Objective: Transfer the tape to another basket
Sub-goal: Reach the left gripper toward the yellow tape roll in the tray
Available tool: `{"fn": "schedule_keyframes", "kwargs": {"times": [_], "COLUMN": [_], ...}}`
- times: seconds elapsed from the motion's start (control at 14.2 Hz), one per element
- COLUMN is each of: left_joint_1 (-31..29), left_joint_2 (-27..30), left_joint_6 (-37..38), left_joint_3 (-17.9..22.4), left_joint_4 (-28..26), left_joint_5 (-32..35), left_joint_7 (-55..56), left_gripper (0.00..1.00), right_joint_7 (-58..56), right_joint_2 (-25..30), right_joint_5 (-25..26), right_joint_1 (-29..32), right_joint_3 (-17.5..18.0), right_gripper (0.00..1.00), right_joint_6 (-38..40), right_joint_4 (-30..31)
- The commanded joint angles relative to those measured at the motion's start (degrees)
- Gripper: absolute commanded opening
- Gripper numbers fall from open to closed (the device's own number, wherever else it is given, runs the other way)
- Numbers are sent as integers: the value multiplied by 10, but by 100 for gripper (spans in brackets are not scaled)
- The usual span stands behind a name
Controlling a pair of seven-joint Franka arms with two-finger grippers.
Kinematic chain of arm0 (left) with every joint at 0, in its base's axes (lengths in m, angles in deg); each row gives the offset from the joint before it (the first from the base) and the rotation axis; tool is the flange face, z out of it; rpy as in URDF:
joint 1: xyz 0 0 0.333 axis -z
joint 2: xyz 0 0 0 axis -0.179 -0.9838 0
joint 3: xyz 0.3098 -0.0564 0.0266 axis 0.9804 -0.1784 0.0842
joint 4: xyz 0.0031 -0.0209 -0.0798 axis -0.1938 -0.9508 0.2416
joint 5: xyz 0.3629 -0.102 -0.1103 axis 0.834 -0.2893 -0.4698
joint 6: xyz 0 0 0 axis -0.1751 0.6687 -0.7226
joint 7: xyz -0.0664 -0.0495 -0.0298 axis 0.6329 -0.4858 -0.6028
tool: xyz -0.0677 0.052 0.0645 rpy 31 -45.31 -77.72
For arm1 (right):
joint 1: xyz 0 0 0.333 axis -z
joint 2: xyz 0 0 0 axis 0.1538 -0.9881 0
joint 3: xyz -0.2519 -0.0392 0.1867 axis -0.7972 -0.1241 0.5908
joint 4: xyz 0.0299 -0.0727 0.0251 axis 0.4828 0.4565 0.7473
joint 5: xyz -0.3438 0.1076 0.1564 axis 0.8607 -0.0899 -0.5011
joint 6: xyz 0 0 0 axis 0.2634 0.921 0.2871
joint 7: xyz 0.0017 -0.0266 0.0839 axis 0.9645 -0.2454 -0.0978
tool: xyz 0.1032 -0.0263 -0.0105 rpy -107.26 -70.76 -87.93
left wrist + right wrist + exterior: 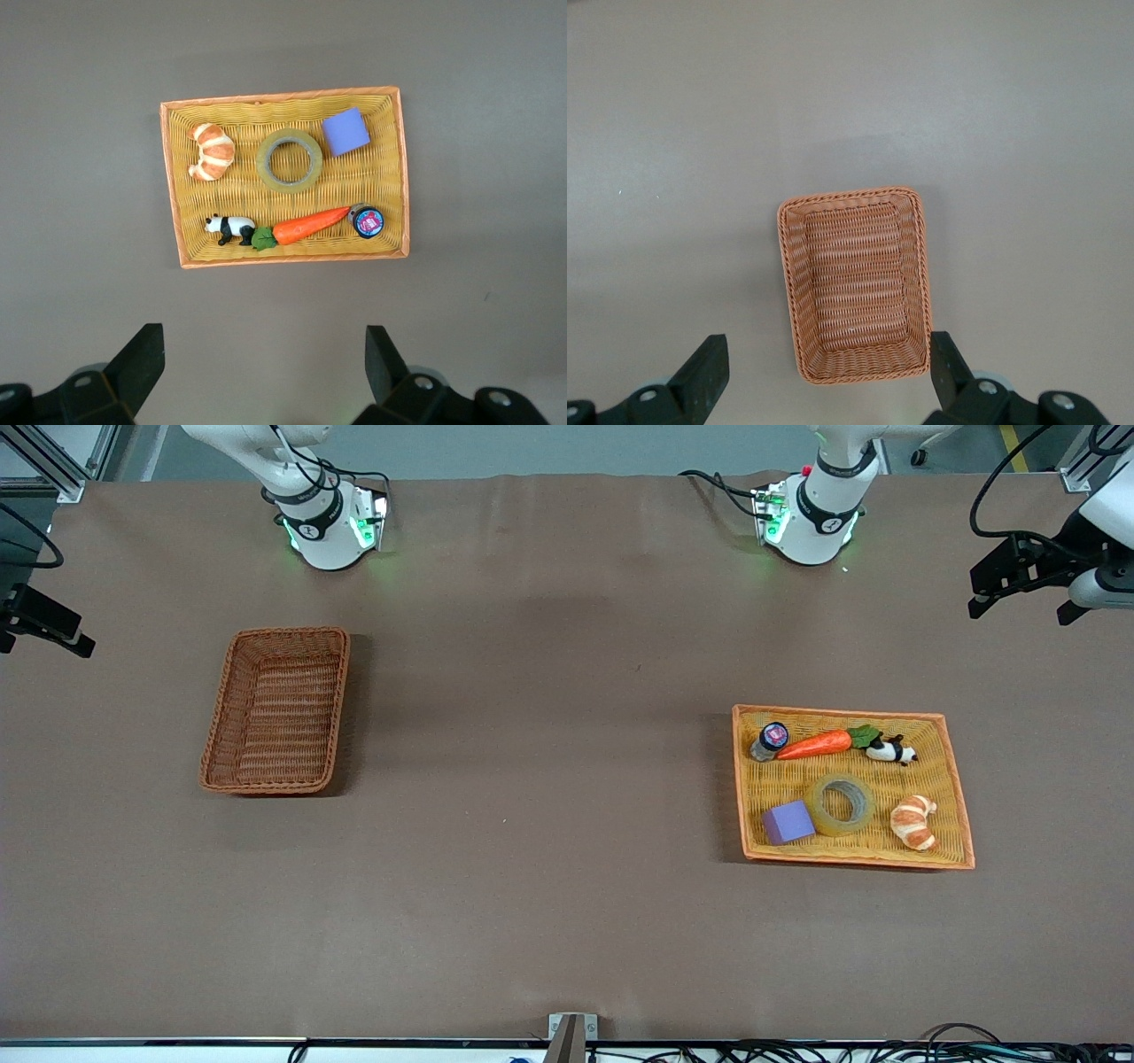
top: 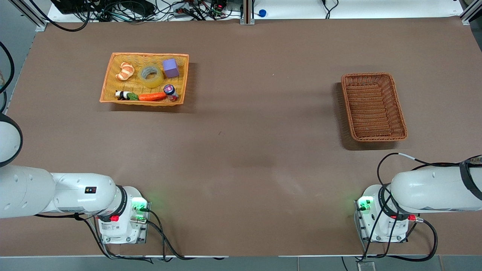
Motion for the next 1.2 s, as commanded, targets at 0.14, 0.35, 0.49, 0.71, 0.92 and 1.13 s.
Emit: {"fn": "schedule_keyframes", "kwargs": {"times": [0.14,0.35,0.49,0.71,0.92,1.13], "left_joint_1": [-4,-6,-8,-11,-12,-16], "left_joint_2": [-18,-78,-131,-157,-197,-240], "left_joint_6": [10,7,-14,-150,-289,-379], "left_joint_3": [0,1,3,5,4,4], "left_joint_4": [20,44,35,-54,-138,-176], "left_joint_5": [0,2,2,21,37,38], "left_joint_7": [-4,-4,-4,31,51,54], "left_gripper": [100,100,100,100,100,100], "right_joint_7": [-10,-10,-10,-10,-10,-11], "right_joint_2": [0,0,-1,-1,0,-1], "right_joint_5": [-7,-7,-7,-7,-7,-7], "right_joint_1": [12,12,12,12,13,13], "right_joint_3": [5,5,5,5,5,5], "right_gripper": [100,100,100,100,100,100], "right_joint_6": [2,2,2,2,2,2], "right_joint_4": [-2,-2,-2,-2,-2,-2]}}
